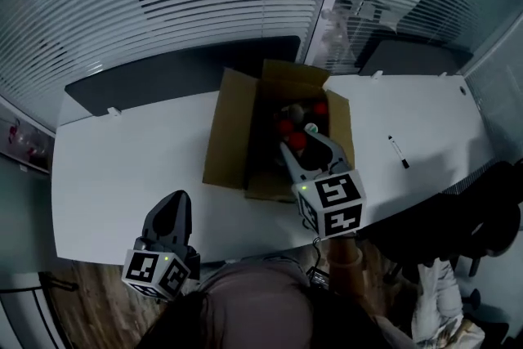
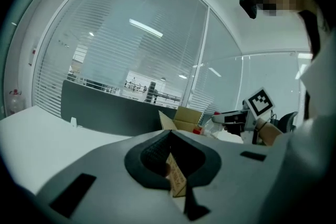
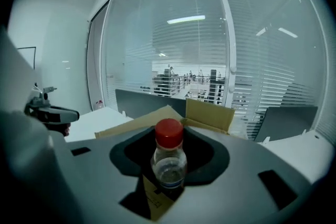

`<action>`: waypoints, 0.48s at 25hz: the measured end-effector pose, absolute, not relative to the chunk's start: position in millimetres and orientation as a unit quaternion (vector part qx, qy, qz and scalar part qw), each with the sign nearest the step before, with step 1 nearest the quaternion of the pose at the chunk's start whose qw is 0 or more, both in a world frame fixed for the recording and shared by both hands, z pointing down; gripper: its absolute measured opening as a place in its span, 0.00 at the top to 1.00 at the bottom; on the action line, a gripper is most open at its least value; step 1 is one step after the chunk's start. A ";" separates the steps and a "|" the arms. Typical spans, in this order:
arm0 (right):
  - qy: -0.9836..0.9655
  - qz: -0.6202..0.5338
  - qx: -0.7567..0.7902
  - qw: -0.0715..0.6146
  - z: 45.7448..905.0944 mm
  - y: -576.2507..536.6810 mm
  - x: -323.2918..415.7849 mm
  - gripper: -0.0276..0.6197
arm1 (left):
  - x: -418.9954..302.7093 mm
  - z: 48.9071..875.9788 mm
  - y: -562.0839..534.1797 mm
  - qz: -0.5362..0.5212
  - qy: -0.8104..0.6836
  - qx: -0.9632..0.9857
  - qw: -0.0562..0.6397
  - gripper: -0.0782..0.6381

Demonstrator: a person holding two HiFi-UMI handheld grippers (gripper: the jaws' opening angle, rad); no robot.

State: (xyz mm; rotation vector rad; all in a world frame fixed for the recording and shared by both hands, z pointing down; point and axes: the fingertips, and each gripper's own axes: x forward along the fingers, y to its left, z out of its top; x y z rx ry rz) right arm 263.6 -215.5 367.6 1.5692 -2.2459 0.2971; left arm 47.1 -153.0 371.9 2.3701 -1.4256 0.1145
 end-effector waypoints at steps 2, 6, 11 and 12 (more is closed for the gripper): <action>-0.793 0.098 0.574 0.178 354.3 -212.7 261.4 0.69 | 38.2 370.0 -156.3 0.041 -0.497 0.847 0.186 0.88; -0.778 0.076 0.604 0.155 328.5 -205.9 254.0 0.69 | 14.9 370.8 -161.9 0.042 -0.482 0.856 0.182 0.88; -0.765 0.044 0.628 0.136 298.0 -192.9 239.1 0.69 | -10.8 376.3 -163.4 0.043 -0.464 0.865 0.187 0.88; -0.764 0.039 0.631 0.132 292.4 -189.8 236.1 0.69 | -13.9 376.1 -163.4 0.044 -0.460 0.868 0.185 0.88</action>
